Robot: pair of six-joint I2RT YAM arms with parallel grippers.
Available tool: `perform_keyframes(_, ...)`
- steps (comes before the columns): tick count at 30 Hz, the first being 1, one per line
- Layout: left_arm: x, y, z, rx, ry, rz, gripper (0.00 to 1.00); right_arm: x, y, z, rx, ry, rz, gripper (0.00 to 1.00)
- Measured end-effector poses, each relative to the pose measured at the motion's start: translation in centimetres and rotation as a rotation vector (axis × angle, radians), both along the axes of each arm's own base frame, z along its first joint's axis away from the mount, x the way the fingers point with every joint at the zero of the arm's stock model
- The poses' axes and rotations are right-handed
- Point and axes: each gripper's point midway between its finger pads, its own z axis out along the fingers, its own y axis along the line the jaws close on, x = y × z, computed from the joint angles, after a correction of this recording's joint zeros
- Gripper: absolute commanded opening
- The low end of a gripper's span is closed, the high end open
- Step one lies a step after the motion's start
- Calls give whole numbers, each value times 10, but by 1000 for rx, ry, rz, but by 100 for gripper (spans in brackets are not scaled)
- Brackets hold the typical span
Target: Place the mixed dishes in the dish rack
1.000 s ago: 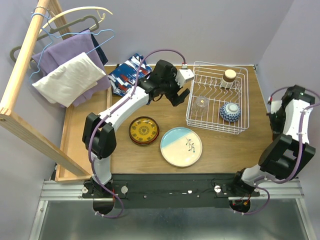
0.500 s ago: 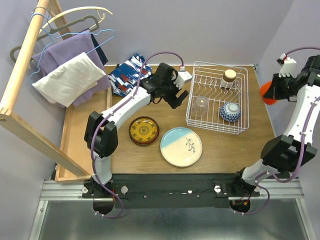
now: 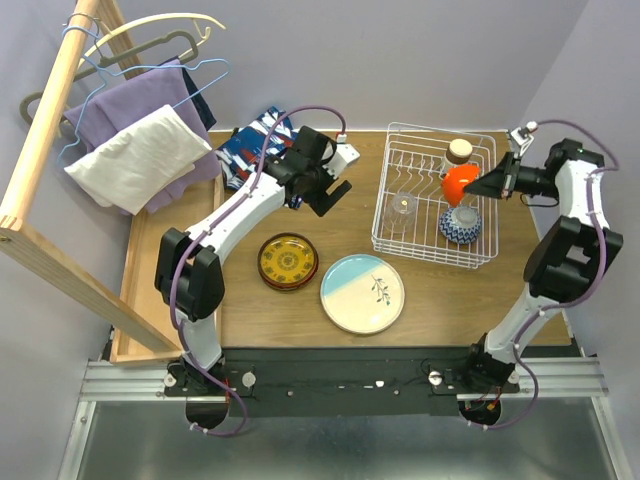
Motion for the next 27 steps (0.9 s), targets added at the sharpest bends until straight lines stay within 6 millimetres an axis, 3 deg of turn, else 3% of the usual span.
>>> perform_keyframes(6,7,20,2,83,-30,35,99,-14,25,-54,161,192,56,0)
perform_keyframes(13,15,26,8,128,-55,46,98,-27,65,-72,229,269,157,0)
perform_keyframes(22,16,29,-4,159,-37,52,99,-39,68,-96,302,384,139,1)
perform_keyframes(27,16,29,-4,159,-36,53,99,-53,67,-124,240,428,153,0)
